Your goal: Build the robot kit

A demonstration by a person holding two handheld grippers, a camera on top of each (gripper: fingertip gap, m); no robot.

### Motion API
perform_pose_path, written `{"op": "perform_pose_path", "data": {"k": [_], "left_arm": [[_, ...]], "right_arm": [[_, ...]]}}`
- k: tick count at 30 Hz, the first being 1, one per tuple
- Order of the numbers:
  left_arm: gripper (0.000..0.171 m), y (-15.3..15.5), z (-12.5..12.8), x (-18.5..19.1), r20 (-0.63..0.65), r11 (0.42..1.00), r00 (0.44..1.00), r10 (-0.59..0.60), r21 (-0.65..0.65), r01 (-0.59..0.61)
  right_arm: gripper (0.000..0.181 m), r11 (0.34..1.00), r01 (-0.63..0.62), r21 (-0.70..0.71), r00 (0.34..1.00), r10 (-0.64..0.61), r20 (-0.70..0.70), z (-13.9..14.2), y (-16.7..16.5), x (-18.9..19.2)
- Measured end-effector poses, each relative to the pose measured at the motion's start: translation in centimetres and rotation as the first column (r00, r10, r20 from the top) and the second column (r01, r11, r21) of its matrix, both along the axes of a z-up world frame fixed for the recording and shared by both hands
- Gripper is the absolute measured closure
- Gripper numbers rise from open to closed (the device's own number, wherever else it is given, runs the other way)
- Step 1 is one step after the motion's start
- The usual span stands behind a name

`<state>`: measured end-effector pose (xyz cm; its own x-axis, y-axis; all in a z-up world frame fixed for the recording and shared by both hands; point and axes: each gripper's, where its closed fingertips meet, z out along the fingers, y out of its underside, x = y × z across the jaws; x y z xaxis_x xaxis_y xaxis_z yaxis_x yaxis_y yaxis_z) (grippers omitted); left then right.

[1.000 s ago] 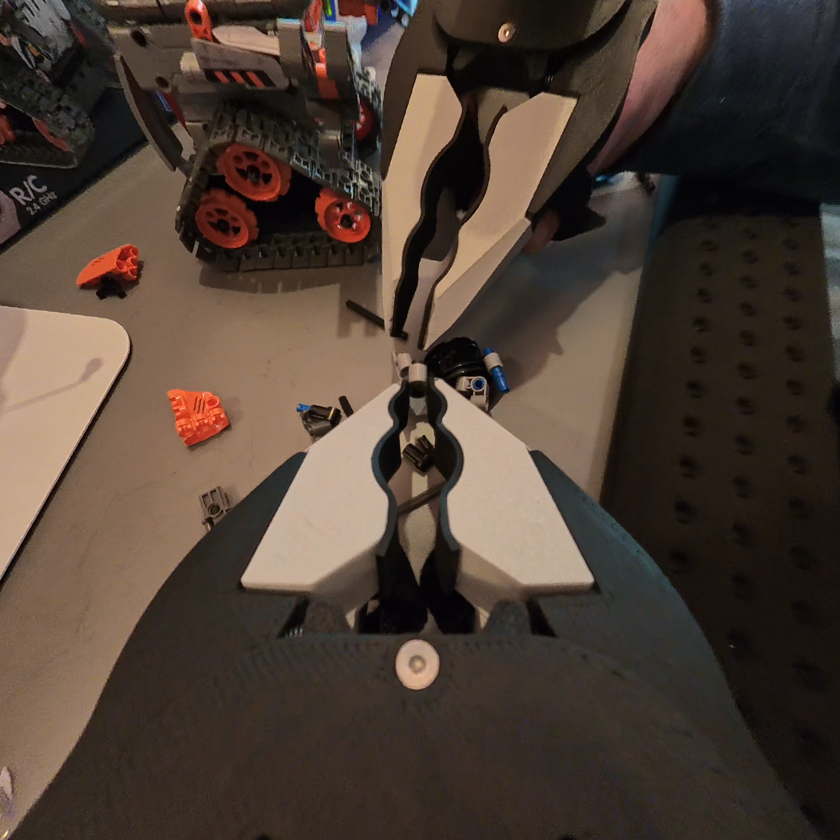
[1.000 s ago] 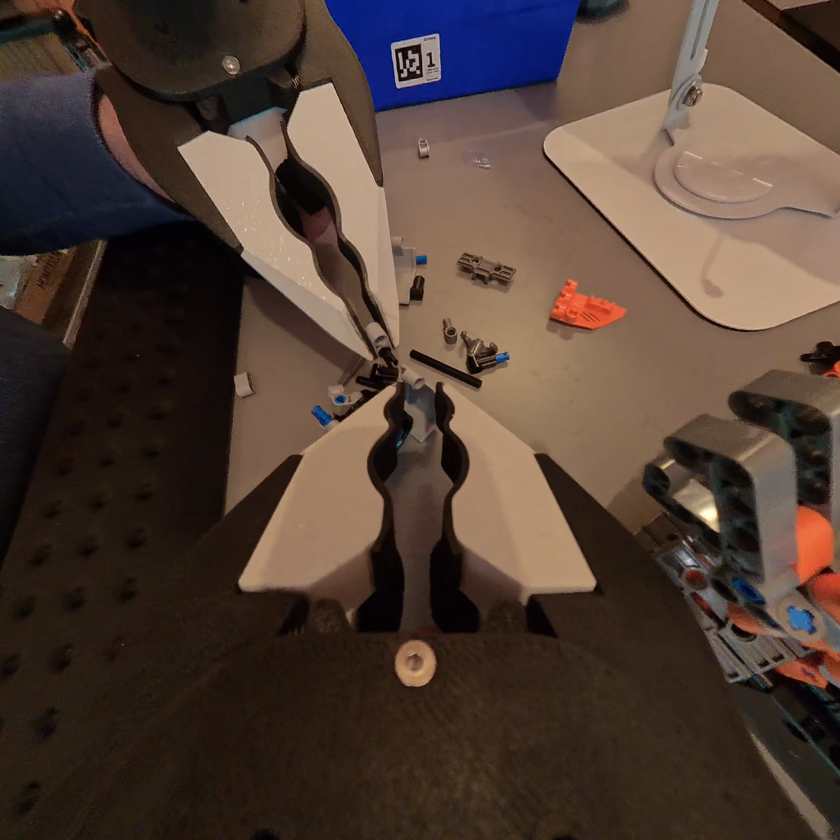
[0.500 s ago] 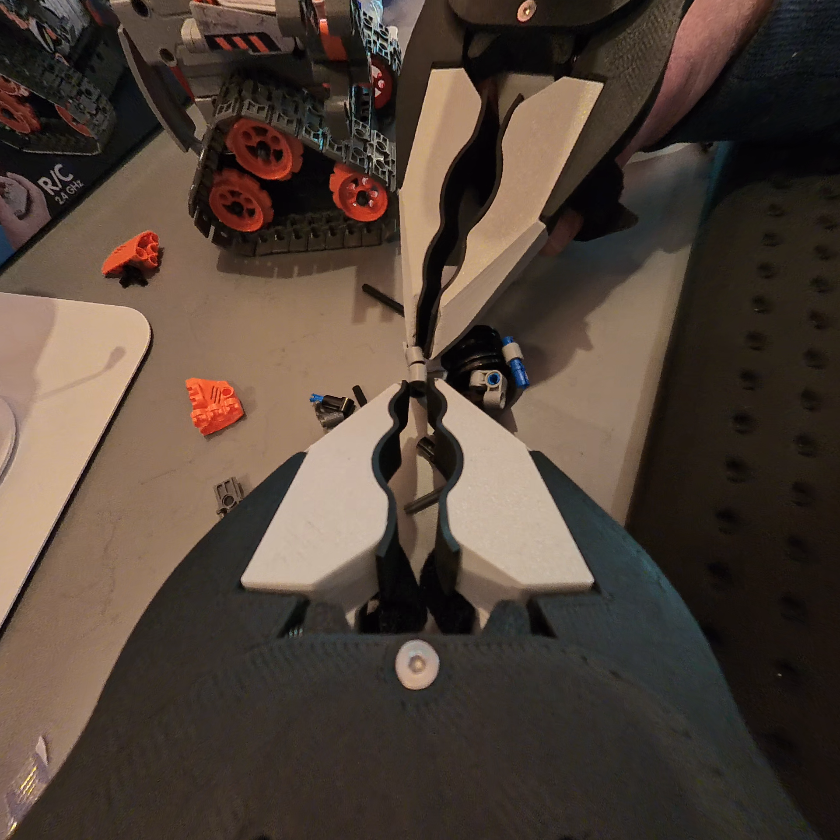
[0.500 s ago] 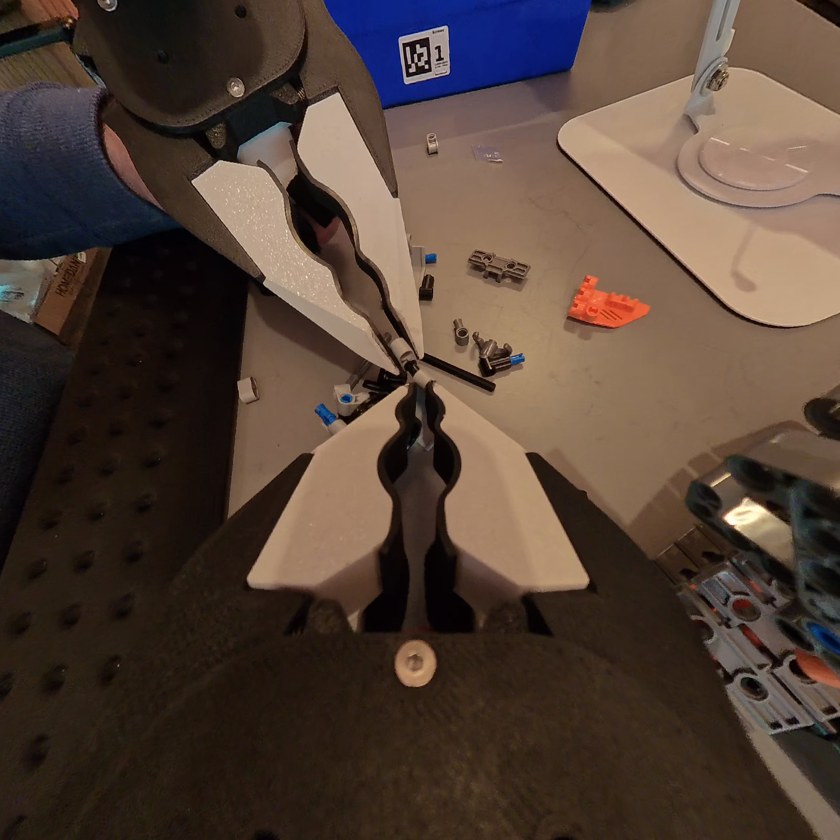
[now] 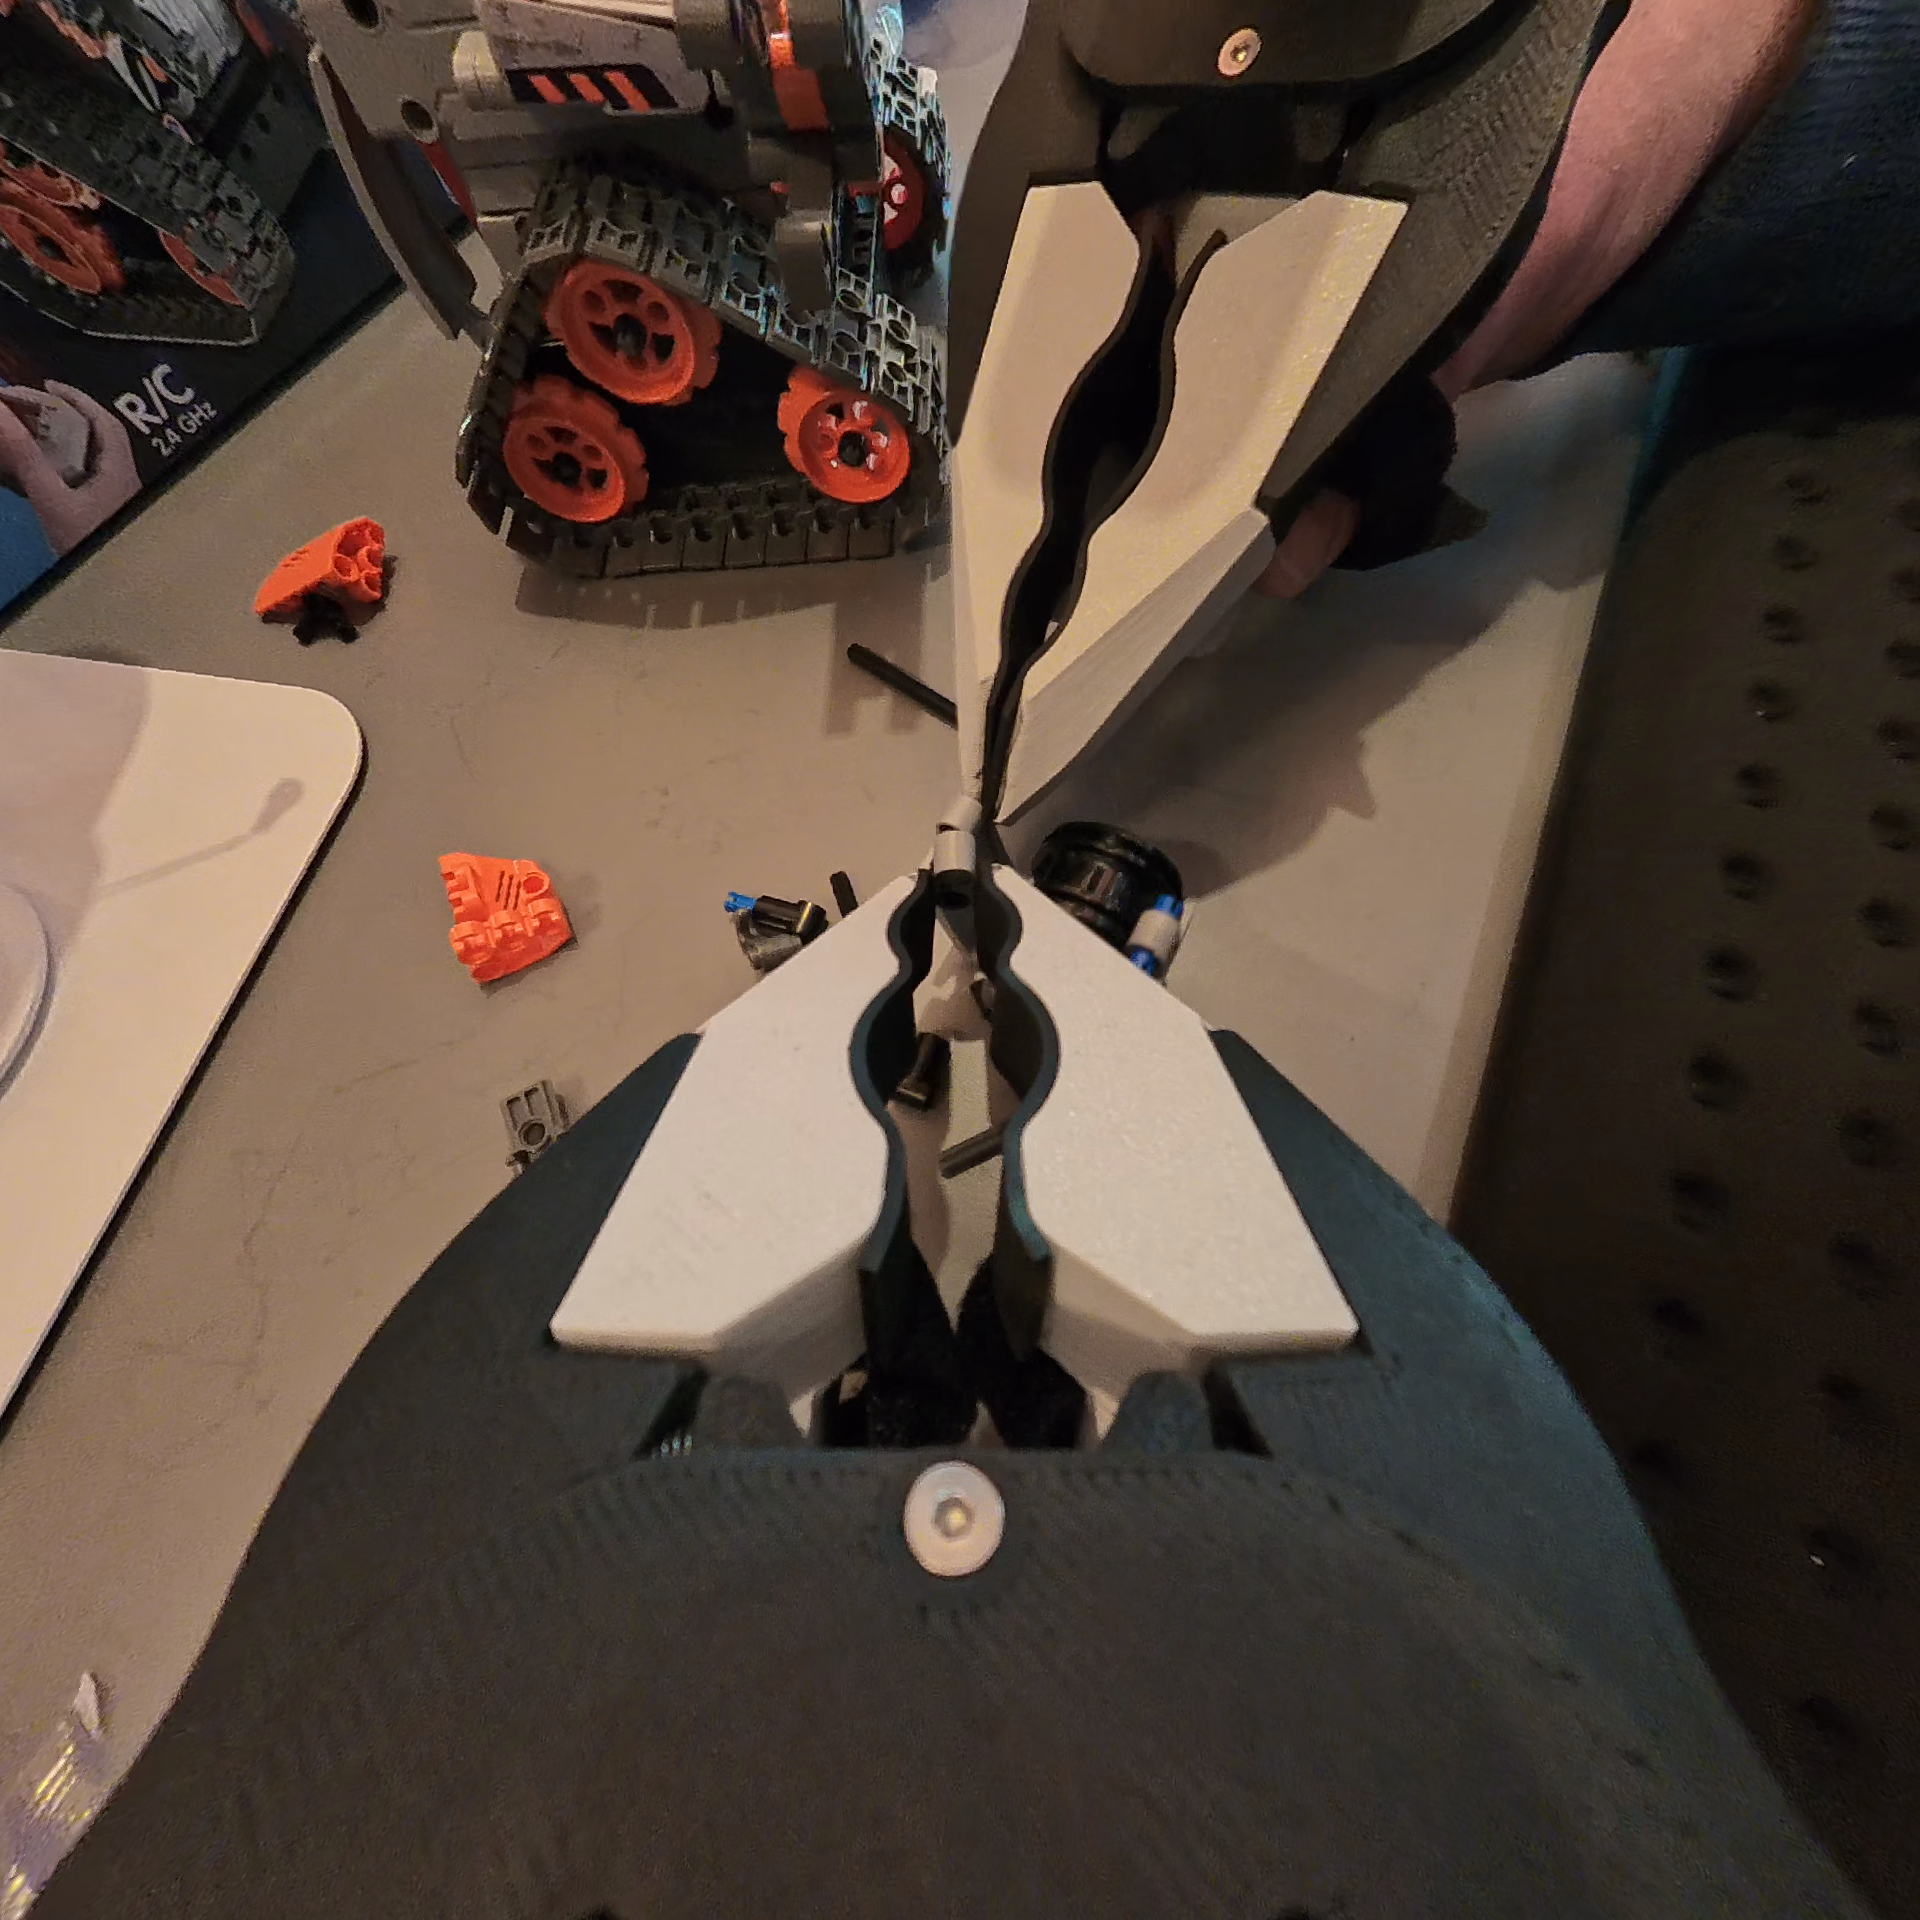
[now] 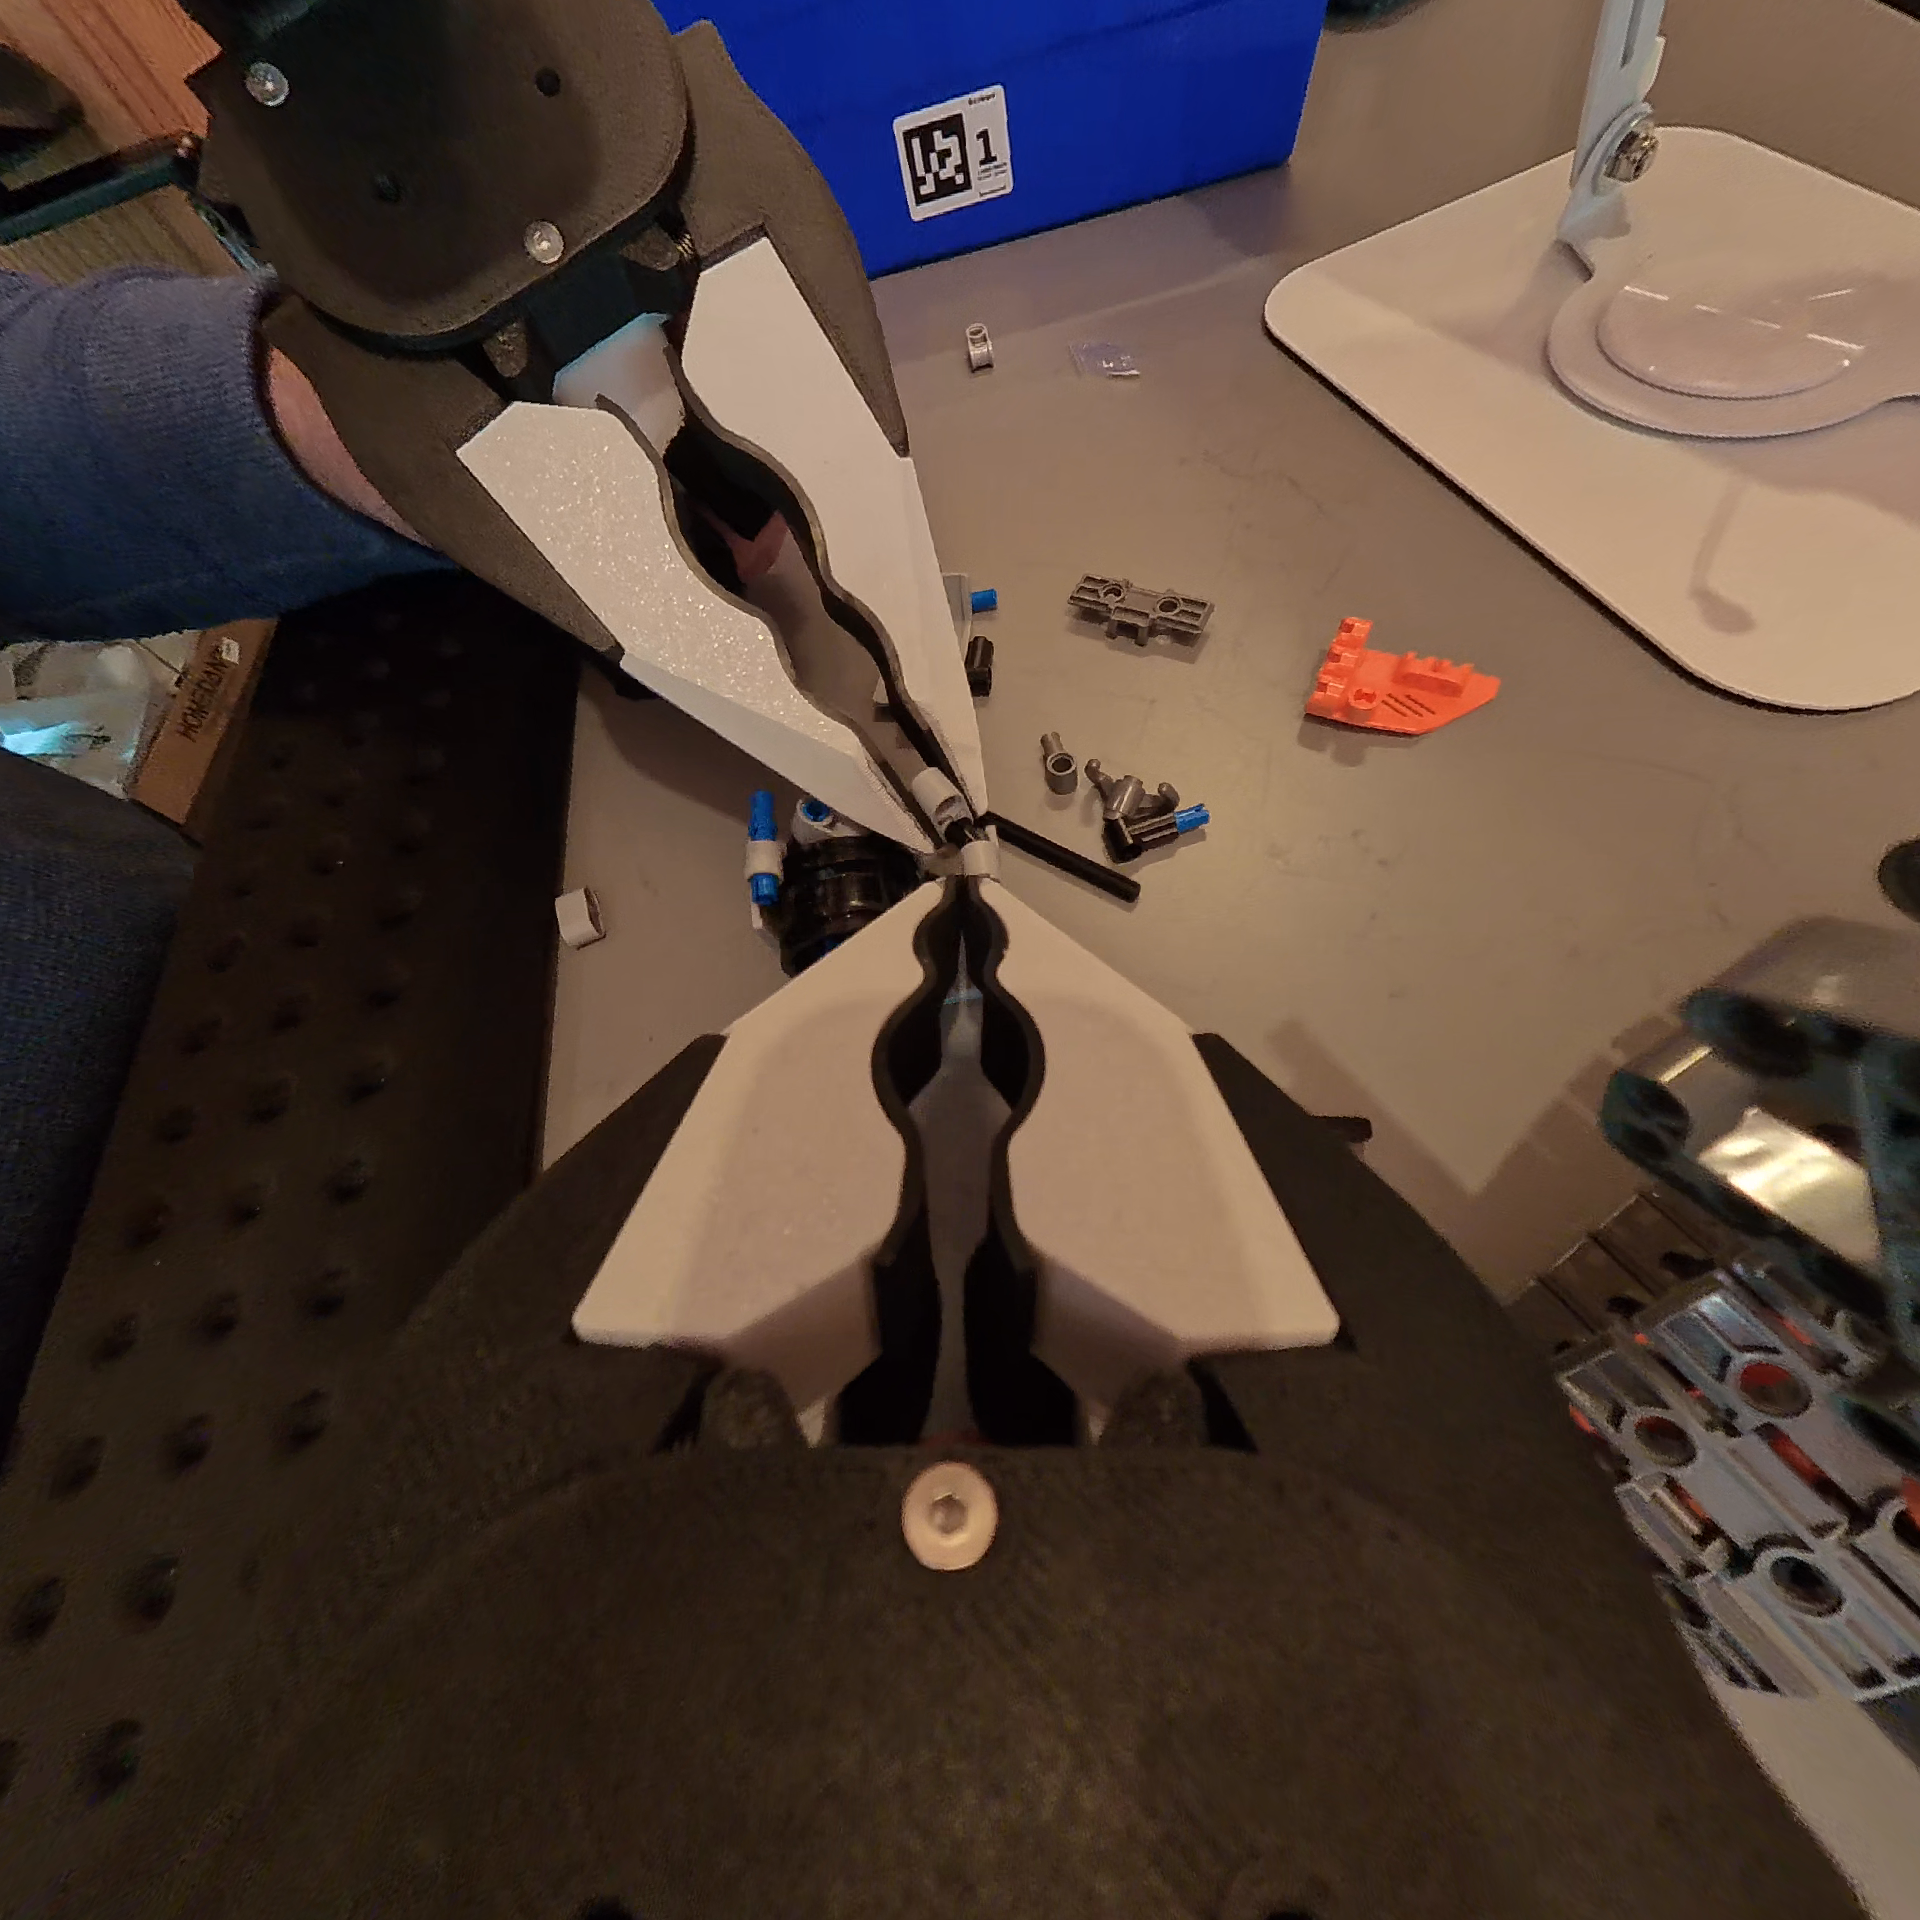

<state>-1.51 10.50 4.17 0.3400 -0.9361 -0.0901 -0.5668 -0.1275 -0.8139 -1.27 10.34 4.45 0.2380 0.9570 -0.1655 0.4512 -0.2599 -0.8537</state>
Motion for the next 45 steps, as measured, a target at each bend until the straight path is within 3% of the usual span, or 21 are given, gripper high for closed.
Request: {"op": "perform_pose_path", "data": {"k": [14, 24, 32, 39, 45], "left_arm": [[0.167, -0.4, 0.2, 0.3, -0.006, 0.992, 0.992, -0.126, 0.013, 0.126], [0.167, -0.2, 0.2, -0.1, -0.017, 0.988, 0.988, -0.154, 0.015, 0.154], [0.167, 0.0, 0.4, -0.7, -0.014, 0.988, 0.988, -0.152, 0.022, 0.152], [0.167, -0.2, 0.0, -0.6, -0.036, 0.985, 0.986, -0.165, 0.041, 0.166], [0.167, -0.5, 0.0, -0.3, -0.038, 0.979, 0.980, -0.194, 0.050, 0.196]], "right_arm": [[0.170, 0.994, -0.026, 0.102, 0.999, 0.023, 0.032, 0.2, 0.4, 0.4], [0.181, 0.990, -0.094, 0.103, 0.995, 0.090, 0.038, -0.1, 0.2, -0.1], [0.162, 0.984, -0.105, 0.143, 0.992, 0.093, 0.090, 0.3, 0.9, 0.0], [0.176, 0.964, -0.214, 0.156, 0.971, 0.192, 0.144, -0.7, 0.1, -0.9], [0.177, 0.964, -0.220, 0.152, 0.970, 0.200, 0.139, -0.9, -0.1, -0.9]]}}
